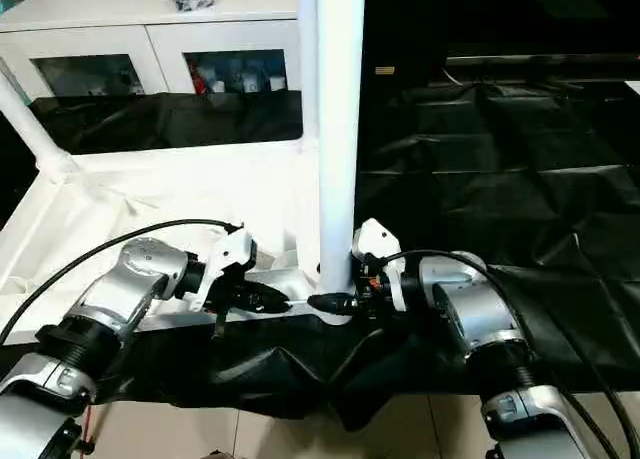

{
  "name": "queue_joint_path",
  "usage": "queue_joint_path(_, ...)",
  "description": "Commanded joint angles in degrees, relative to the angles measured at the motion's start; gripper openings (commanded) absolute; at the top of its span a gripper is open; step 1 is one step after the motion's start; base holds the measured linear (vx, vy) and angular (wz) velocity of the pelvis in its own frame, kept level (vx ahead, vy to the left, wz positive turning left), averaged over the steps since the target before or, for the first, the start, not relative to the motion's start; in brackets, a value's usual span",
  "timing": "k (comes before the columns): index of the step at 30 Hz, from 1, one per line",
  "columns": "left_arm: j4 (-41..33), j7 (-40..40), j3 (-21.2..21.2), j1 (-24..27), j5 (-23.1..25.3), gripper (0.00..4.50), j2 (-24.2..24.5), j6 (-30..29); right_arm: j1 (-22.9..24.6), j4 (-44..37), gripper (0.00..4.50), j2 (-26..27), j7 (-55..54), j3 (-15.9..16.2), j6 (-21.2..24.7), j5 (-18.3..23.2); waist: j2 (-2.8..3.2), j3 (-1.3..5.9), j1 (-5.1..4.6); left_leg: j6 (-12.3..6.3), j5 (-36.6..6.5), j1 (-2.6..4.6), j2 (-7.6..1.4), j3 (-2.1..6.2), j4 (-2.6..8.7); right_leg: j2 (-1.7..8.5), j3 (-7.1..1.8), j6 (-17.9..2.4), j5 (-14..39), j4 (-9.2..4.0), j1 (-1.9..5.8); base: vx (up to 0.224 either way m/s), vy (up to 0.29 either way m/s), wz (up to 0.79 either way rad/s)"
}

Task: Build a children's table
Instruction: Rotate leg to tighten

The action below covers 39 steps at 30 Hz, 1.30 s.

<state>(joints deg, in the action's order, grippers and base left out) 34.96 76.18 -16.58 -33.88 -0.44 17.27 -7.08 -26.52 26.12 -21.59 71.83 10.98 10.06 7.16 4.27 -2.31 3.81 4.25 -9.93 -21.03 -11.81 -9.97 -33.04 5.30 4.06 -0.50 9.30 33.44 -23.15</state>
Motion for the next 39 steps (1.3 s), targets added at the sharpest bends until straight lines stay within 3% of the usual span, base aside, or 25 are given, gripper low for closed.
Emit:
queue_joint_path(1,-0.78,-4.41,0.22,-0.58,-0.49,0.00,-2.57,0.18,0.97,-2.97,2.69,3.07,0.84,2.96,0.42,1.77,-0.79,3.54,-0.06,-4.09,-13.88,0.33,-0.98,-0.16,3.59,2.29,-1.69,-12.96,14.69,-3.78,3.10,0.000,0.000,0.00)
queue_joint_path(3,-0.20,-6.76,0.92,-0.97,-0.39,0.00,-3.41,-0.30,1.04,-2.44,2.69,4.15,-1.94,2.22,0.07,1.32,-0.73,3.47,-0.03,-3.72,-14.20,0.40,-0.98,-0.19,3.63,2.31,-1.75,-12.67,15.37,-3.89,2.98,0.000,0.000,0.00)
queue_joint_path(4,1.03,-10.80,1.87,-1.88,0.07,0.00,-4.85,-0.83,0.40,0.24,2.68,6.39,-8.60,0.86,-1.65,-0.54,-0.78,3.45,-0.07,-3.37,-14.44,0.34,-0.93,-0.11,3.68,2.32,-1.71,-12.37,16.18,-3.90,3.02,0.000,0.000,0.00)
queue_joint_path(8,3.66,-16.88,2.65,-3.70,1.35,0.00,-7.12,-1.63,-2.07,6.59,2.67,10.98,-23.55,-2.37,-1.76,-3.55,-0.84,3.14,-1.11,-1.59,-16.44,0.33,-0.56,0.06,3.98,2.35,-1.61,-10.39,21.61,-4.47,2.70,0.000,0.000,0.00)
queue_joint_path(9,4.94,-19.52,3.01,-4.49,1.71,0.00,-8.33,-2.04,-3.34,9.29,2.67,13.05,-29.79,-3.97,-0.71,-3.97,-0.59,3.21,-1.40,-0.90,-16.87,0.50,-0.43,0.20,4.00,2.41,-1.53,-9.73,23.19,-4.61,2.72,0.000,0.000,0.00)
queue_joint_path(11,6.25,-22.55,3.46,-5.33,2.02,0.00,-9.76,-2.45,-4.60,11.99,2.67,15.09,-35.59,-5.34,-0.17,-4.23,-0.57,3.22,-2.06,-1.04,-17.07,0.45,-0.34,0.13,3.90,2.28,-1.63,-9.90,21.91,-4.74,2.59,0.000,0.000,0.00)
queue_joint_path(15,8.04,-27.55,3.98,-7.02,2.49,0.00,-12.79,-2.54,-6.19,15.72,2.67,19.24,-43.75,-6.17,-2.56,-5.83,-0.57,3.65,-2.14,-1.93,-14.43,0.18,-0.31,0.06,3.68,2.23,-1.63,-10.99,16.70,-4.27,2.89,0.000,0.000,0.00)
queue_joint_path(18,8.33,-26.99,3.64,-7.28,2.84,0.00,-12.98,-1.72,-6.01,15.49,3.37,20.49,-41.40,-5.81,-3.22,-5.48,-0.58,3.75,-1.98,-3.45,-12.95,0.00,-0.26,-0.05,3.49,2.26,-1.57,-12.06,13.55,-4.06,3.21,0.000,0.000,0.00)
queue_joint_path(20,8.20,-26.44,3.54,-7.11,2.96,0.00,-12.58,-1.36,-5.85,14.71,3.40,20.49,-39.70,-5.96,-3.00,-4.81,-0.59,3.67,-1.90,-3.91,-13.05,0.00,-0.33,-0.07,3.52,2.27,-1.53,-12.34,13.57,-4.05,3.24,0.000,0.000,0.00)
queue_joint_path(23,7.93,-25.43,3.56,-6.65,2.83,0.00,-11.66,-0.69,-5.97,14.21,3.78,19.31,-37.84,-5.57,-3.85,-4.83,-0.56,3.58,-1.97,-3.77,-14.14,0.06,-0.40,-0.05,3.62,2.27,-1.52,-12.14,15.11,-4.17,3.22,0.000,0.000,0.00)
queue_joint_path(27,6.61,-20.21,2.91,-5.01,1.80,0.00,-9.43,1.01,-4.96,10.95,3.78,14.96,-27.94,-2.80,-5.29,-3.87,-0.55,3.71,-1.90,-4.23,-13.44,-0.04,-0.49,-0.07,3.49,2.22,-1.54,-12.65,12.74,-3.93,3.41,0.000,0.000,0.00)
queue_joint_path(31,4.97,-15.49,2.33,-3.77,0.99,0.00,-7.61,1.24,-3.04,5.77,3.78,11.19,-17.84,-1.37,-4.40,-1.31,-0.55,3.80,-1.46,-6.18,-11.18,-0.05,-0.76,-0.23,3.27,2.22,-1.48,-14.44,8.37,-3.44,3.53,0.000,0.000,0.00)
queue_joint_path(35,2.81,-8.35,1.57,-2.62,-0.62,0.00,-5.13,2.08,-0.51,0.04,3.78,5.04,-5.83,2.16,-3.57,-0.16,-0.61,3.79,-1.01,-6.41,-12.17,0.11,-0.83,-0.33,3.20,2.20,-1.51,-14.53,9.90,-3.52,3.47,0.000,0.000,0.00)
queue_joint_path(36,2.45,-7.16,1.33,-2.45,-0.78,0.00,-4.71,2.17,-0.24,-0.57,3.78,4.33,-4.35,2.54,-3.38,0.04,-0.90,3.64,-0.77,-6.42,-12.90,0.17,-0.91,-0.36,3.28,2.20,-1.55,-14.37,11.18,-3.61,3.38,0.000,0.000,0.00)
queue_joint_path(39,1.44,-4.10,0.59,-1.94,-1.13,0.00,-3.48,2.21,0.30,-1.97,3.78,2.65,-0.75,3.47,-2.36,0.62,-0.76,3.51,-0.20,-5.56,-14.09,0.46,-1.16,-0.29,3.53,2.30,-1.72,-13.68,13.90,-3.83,3.07,0.000,0.000,0.00)
